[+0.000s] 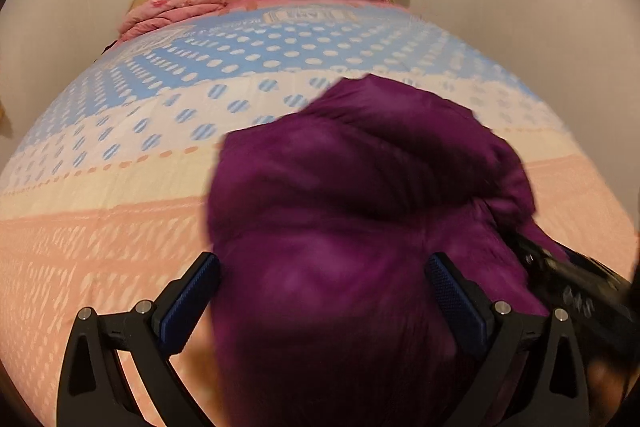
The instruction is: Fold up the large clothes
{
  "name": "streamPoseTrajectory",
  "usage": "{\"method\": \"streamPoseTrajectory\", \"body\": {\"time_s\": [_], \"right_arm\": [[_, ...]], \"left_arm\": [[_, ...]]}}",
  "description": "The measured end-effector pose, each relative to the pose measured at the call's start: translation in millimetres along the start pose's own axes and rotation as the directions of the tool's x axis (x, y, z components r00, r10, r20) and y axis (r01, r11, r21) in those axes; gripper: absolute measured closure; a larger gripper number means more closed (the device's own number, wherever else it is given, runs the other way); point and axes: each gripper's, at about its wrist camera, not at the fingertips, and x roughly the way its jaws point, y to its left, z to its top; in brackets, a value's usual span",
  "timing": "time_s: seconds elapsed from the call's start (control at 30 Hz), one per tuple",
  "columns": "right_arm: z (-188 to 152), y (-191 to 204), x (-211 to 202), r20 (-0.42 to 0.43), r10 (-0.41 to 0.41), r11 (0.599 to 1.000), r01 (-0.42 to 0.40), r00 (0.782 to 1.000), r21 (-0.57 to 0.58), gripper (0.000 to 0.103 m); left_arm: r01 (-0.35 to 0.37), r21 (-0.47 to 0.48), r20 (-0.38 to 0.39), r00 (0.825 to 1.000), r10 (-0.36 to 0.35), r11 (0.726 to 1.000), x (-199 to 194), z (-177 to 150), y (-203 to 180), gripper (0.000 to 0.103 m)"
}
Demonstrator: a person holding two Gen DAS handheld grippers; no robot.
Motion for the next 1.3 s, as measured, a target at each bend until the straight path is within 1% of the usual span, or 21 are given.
{"method": "streamPoseTrajectory", "body": {"time_s": [0.07,0.13,0.2,0.27,0.3,0.33,0.37,0.43,0.53,0.6,0.7,0.8,0.83,0.87,0.9,0.93,0.97,1.03,1.07,1.13,1.3], "right_arm": [[-5,-2,-16,0.021,0.04,0.999,-0.04,0.999,-0.012,0.023],[-10,-2,-26,0.033,0.05,0.998,-0.049,0.998,-0.039,0.022],[-15,-4,-32,0.035,0.07,0.996,-0.069,0.997,-0.054,0.022],[-18,-5,-29,0.015,0.091,0.995,-0.09,0.996,-0.05,0.022],[-19,-5,-27,0.004,0.107,0.993,-0.106,0.994,-0.047,0.022],[-21,-4,-25,-0.005,0.122,0.991,-0.122,0.993,-0.051,0.023],[-23,-3,-24,-0.008,0.134,0.989,-0.135,0.991,-0.055,0.028],[-27,-2,-21,-0.027,0.177,0.983,-0.178,0.984,-0.054,0.035],[-30,-6,-13,-0.051,0.226,0.974,-0.227,0.973,-0.019,0.037],[-32,-8,-10,-0.041,0.242,0.97,-0.243,0.969,-0.016,0.037],[-33,-4,-7,-0.034,0.234,0.971,-0.235,0.972,-0.033,0.037],[-30,1,-2,-0.049,0.229,0.972,-0.231,0.972,-0.043,0.037],[-29,2,0,-0.058,0.237,0.97,-0.24,0.97,-0.046,0.042],[-29,3,-1,-0.06,0.255,0.965,-0.258,0.965,-0.051,0.054],[-30,5,-3,-0.056,0.273,0.959,-0.277,0.96,-0.065,0.06],[-32,9,-7,-0.048,0.272,0.957,-0.275,0.961,-0.088,0.069],[-34,15,-12,-0.032,0.252,0.959,-0.254,0.967,-0.124,0.073],[-36,22,-21,-0.004,0.241,0.96,-0.239,0.971,-0.148,0.077],[-37,25,-26,0.009,0.238,0.96,-0.234,0.971,-0.152,0.077],[-40,33,-33,0.023,0.234,0.959,-0.227,0.972,-0.17,0.078],[-47,61,-43,0.023,0.248,0.948,-0.238,0.968,-0.212,0.079]], "left_arm": [[0.052,-0.002,0.032,0.998,-0.052,0.999,-21,-13,12,0.001],[0.075,0.002,0.035,0.997,-0.075,0.997,-32,-26,22,0.001],[0.1,0.003,0.03,0.995,-0.1,0.995,-34,-37,29,0.001],[0.151,-0.021,0.01,0.989,-0.151,0.988,-28,-43,32,0.001],[0.184,-0.05,0.004,0.983,-0.184,0.982,-24,-46,36,0.001],[0.228,-0.092,-0.002,0.973,-0.23,0.969,-19,-48,41,0.001],[0.254,-0.121,-0.004,0.967,-0.256,0.96,-16,-50,44,0.001],[0.281,-0.136,0.001,0.959,-0.284,0.95,-13,-50,46,0.001],[0.276,-0.1,0.01,0.961,-0.277,0.956,-15,-50,41,0.001],[0.269,-0.082,0.011,0.963,-0.269,0.96,-13,-46,37,0.001],[0.265,-0.058,0.009,0.964,-0.265,0.963,-13,-43,29,0.001],[0.257,-0.04,0.003,0.966,-0.257,0.966,-9,-44,23,0.002],[0.246,-0.02,0.009,0.969,-0.246,0.969,-10,-43,17,0.005],[0.242,-0.007,0.012,0.97,-0.242,0.97,-12,-44,13,0.013],[0.239,-0.001,0.015,0.971,-0.239,0.971,-14,-44,12,0.019],[0.236,0.011,0.029,0.971,-0.236,0.972,-19,-44,9,0.034],[0.225,0.032,0.041,0.973,-0.226,0.974,-25,-44,6,0.051],[0.174,0.098,0.072,0.981,-0.182,0.98,-39,-43,0,0.066],[0.163,0.11,0.092,0.981,-0.174,0.98,-47,-44,-1,0.069],[0.144,0.12,0.115,0.981,-0.158,0.982,-60,-44,1,0.07],[0.125,0.104,0.15,0.979,-0.14,0.987,-84,-43,18,0.071]]}}
